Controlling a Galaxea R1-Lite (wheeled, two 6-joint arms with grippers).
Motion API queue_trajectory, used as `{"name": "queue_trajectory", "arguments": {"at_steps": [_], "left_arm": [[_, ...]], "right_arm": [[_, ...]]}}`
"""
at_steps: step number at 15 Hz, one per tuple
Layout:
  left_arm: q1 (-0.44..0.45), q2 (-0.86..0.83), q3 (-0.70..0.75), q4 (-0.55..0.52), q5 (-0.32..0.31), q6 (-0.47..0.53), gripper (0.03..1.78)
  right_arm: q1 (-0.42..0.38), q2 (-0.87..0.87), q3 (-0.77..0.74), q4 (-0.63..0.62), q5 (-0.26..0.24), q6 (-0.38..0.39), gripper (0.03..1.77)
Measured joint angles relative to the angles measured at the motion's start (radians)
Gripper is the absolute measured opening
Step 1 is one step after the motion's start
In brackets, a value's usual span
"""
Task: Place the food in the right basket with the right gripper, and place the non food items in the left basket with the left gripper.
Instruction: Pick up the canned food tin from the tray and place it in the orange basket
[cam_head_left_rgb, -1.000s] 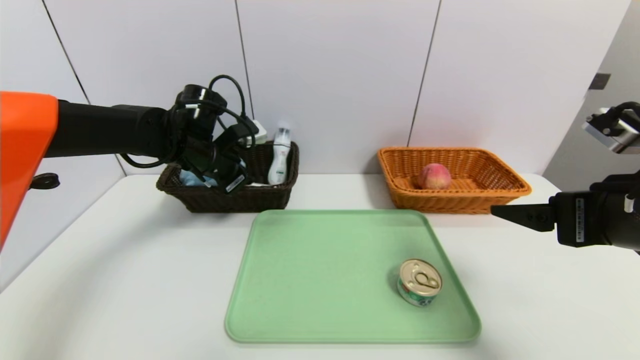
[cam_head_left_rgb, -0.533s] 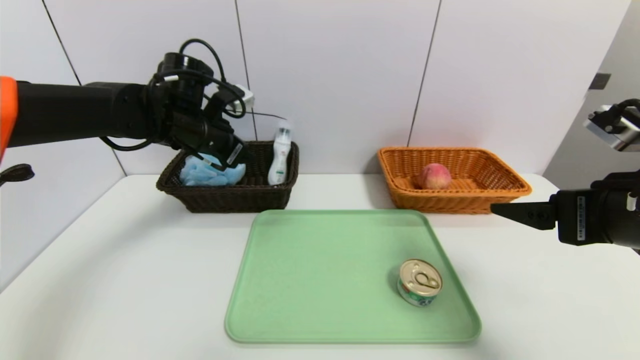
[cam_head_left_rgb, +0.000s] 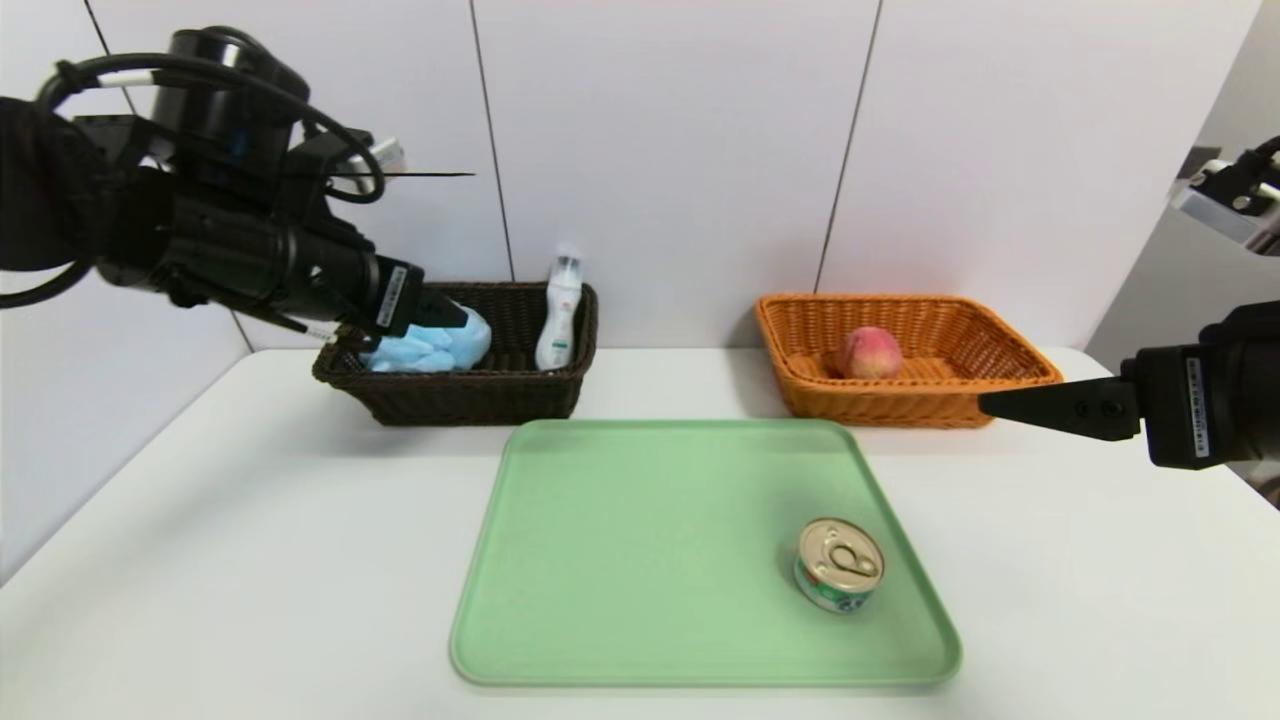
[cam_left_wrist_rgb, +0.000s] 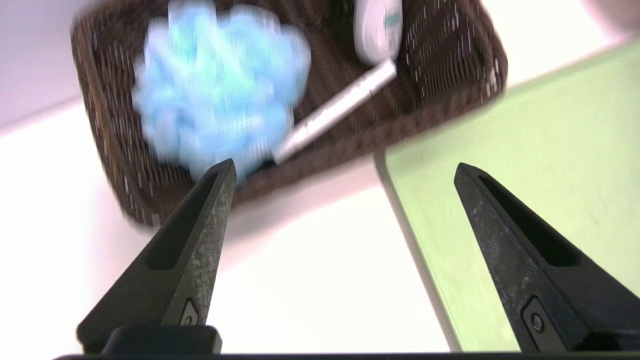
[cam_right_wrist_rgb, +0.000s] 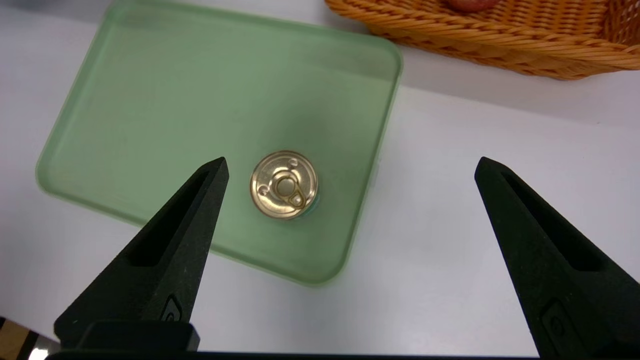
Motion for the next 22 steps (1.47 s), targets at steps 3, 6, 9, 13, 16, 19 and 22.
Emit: {"name": "queue_trajectory", "arguments": {"at_steps": [3, 6, 9, 13, 16, 19, 22], "left_arm": [[-0.007, -0.177, 0.227, 0.001, 0.002, -0.033, 1.6], [-0.01, -0.335, 0.422, -0.002, 0.001, -0.044, 1.63], [-0.013, -0.456, 0.542, -0.004, -0.001, -0.044, 1.66], [-0.014, -0.54, 0.59, 0.001, -0.002, -0.039, 1.67], [-0.015, -0.561, 0.59, -0.001, -0.002, -0.035, 1.68], [-0.016, -0.57, 0.593, -0.002, -0.004, -0.035, 1.69], [-0.016, -0.573, 0.596, -0.002, -0.004, -0.034, 1.69]], "right_arm": [[0.051, 0.054, -0.076, 0.107, 0.003, -0.021, 1.7], [0.099, 0.151, -0.156, 0.207, 0.003, -0.033, 1.7], [0.144, 0.26, -0.233, 0.269, 0.001, -0.045, 1.7], [0.215, 0.386, -0.318, 0.388, -0.012, -0.042, 1.7], [0.243, 0.458, -0.366, 0.472, -0.017, -0.043, 1.7], [0.254, 0.511, -0.383, 0.475, -0.056, -0.044, 1.7], [0.26, 0.563, -0.39, 0.475, -0.083, -0.046, 1.7]]}}
